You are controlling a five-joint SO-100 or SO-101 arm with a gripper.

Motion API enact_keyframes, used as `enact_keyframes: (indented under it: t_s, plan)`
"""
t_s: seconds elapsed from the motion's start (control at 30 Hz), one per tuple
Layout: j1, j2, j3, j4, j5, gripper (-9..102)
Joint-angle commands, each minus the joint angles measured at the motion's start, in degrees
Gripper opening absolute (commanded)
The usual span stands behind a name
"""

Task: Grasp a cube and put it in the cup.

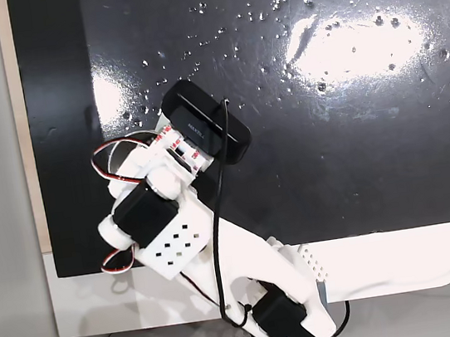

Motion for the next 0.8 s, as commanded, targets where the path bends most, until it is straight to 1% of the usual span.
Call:
enact_keyframes:
  t_s: [0.0,0.07,0.13,0.77]
  plan:
    - [-0.70,3.25,0.44,-0.97,0.26,14]
    - [-0.88,3.78,1.14,-1.41,0.44,22]
    - [-0.97,3.87,1.32,-1.41,1.05,26]
    - [-1.23,2.29,1.58,-1.49,1.67,27]
